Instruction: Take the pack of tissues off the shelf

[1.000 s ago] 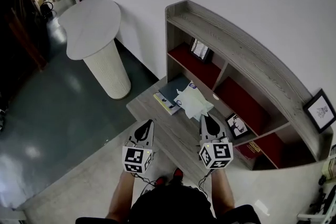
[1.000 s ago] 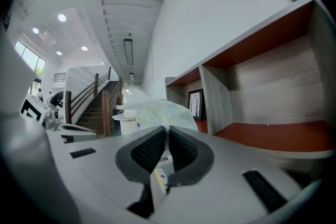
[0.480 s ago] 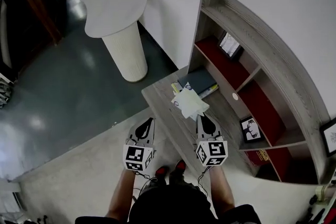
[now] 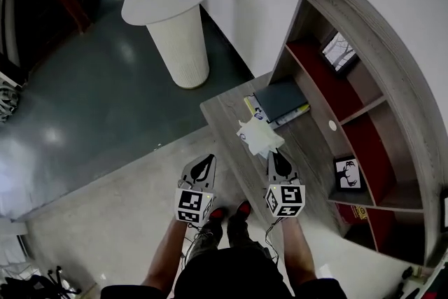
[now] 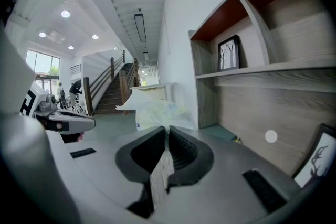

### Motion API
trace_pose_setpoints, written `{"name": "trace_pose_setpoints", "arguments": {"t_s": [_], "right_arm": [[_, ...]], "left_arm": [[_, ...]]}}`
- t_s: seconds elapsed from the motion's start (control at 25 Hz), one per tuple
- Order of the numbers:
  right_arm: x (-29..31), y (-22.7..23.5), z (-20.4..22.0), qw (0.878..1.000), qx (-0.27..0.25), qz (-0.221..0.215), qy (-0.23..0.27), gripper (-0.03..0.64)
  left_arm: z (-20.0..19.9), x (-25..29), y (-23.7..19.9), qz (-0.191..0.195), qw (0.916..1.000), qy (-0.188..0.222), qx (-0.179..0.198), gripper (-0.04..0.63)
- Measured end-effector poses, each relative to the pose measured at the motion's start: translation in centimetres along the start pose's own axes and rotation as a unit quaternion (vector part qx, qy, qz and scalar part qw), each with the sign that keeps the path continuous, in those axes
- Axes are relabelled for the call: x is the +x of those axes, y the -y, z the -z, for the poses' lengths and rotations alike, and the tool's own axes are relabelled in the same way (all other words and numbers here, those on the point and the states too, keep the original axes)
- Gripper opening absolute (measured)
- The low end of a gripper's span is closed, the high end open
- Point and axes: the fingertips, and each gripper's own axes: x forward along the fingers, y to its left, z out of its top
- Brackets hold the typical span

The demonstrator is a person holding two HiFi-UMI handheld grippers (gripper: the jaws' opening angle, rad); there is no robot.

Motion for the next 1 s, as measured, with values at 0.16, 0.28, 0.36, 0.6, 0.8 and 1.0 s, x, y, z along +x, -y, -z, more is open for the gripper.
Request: {"name": "trace_pose_setpoints", "arguments": {"t_s": [0.16, 0.28, 0.36, 0.6, 0.8, 1.0], "right_arm": [[1.4, 0.8, 3.0, 1.0, 0.013, 0.006, -0.028, 0.038], [2.0, 1.4, 5.0, 0.999, 0.014, 0.011, -0.046, 0.038], [2.4, 1.6, 6.3, 0.998, 0.017, 0.011, -0.058, 0.038], [3.6, 1.7, 10.0, 0.996, 0.028, 0.006, -0.087, 0.038], [4.6, 1.4, 13.2, 0.993, 0.029, -0.002, -0.113, 0.038], [4.8, 1.5, 15.8, 0.991, 0.036, 0.001, -0.131, 0.038]], "left_arm": [[2.4, 1.3, -0.1, 0.004, 0.9998, -0.018, -0.006, 0.008], [4.3, 2.0, 0.1, 0.01, 0.9992, -0.036, -0.014, 0.008], [5.2, 2.5, 0.2, 0.014, 0.9988, -0.042, -0.019, 0.008], [7.3, 3.6, 0.6, 0.017, 0.9976, -0.059, -0.031, 0.008], [8.8, 4.2, 0.7, 0.017, 0.9967, -0.07, -0.037, 0.008], [10.4, 4.1, 0.6, 0.016, 0.9956, -0.081, -0.044, 0.008]]}}
